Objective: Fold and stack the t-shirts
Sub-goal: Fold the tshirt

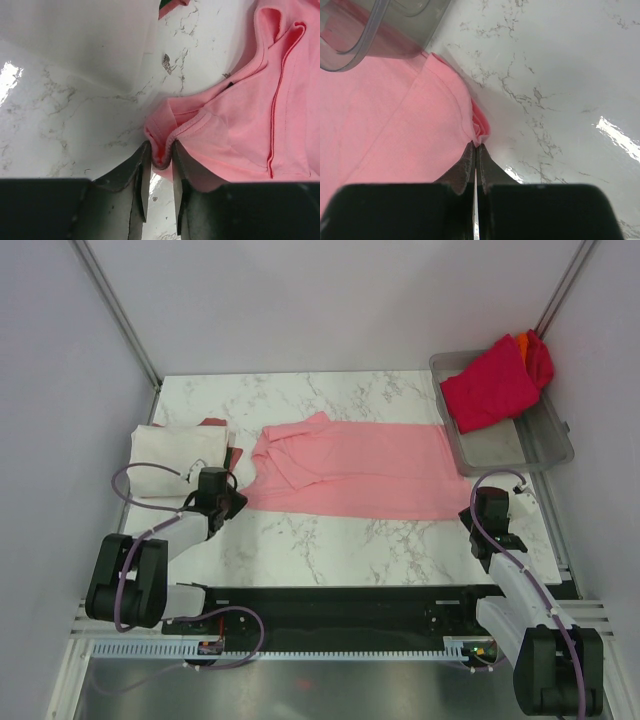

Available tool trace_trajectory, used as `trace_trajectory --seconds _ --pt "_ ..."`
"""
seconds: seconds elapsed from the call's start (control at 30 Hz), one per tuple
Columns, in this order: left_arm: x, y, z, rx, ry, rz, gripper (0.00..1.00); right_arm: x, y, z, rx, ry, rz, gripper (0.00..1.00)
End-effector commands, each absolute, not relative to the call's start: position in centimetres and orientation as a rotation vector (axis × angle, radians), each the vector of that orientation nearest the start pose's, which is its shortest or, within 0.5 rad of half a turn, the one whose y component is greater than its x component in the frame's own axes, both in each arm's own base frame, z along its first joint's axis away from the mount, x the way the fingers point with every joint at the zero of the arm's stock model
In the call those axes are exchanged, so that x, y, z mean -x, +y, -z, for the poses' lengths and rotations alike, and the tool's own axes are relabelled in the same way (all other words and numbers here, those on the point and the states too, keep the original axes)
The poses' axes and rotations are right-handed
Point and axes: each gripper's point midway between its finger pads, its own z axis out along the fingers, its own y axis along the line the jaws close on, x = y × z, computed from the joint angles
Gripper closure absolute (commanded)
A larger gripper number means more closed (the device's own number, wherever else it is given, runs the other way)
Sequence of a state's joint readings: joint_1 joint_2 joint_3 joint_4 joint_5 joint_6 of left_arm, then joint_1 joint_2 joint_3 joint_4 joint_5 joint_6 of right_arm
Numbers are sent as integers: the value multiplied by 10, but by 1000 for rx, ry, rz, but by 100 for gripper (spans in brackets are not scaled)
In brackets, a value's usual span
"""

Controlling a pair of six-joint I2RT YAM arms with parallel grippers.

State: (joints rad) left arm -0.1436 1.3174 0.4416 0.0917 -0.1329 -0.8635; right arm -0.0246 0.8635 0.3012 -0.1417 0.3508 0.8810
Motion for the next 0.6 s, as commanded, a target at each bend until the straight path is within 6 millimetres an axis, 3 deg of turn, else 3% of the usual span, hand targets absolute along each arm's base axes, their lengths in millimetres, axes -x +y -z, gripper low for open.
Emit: trace_trajectory --seconds 0.0,0.1,0.13,0.37,0.5,0.57 --pt "-310 -42 -16 946 2212 240 73 -264 -38 -57 -1117 1897 -74 100" --pt "-312 -43 -19 944 2203 250 88 -264 -38 -58 -1116 1893 -74 100" --pt "-312 -42 -19 944 2201 250 98 -264 -38 -58 -1112 1895 -77 100" --pt "-307 -41 -46 938 2196 248 98 -264 -34 -61 -1102 1917 -90 100" --pt "-309 -43 -77 931 2164 305 98 -263 -29 -62 -1134 1984 -94 100" --pt "-311 -41 -86 937 2160 303 98 -266 -26 -73 -1141 1997 -105 100"
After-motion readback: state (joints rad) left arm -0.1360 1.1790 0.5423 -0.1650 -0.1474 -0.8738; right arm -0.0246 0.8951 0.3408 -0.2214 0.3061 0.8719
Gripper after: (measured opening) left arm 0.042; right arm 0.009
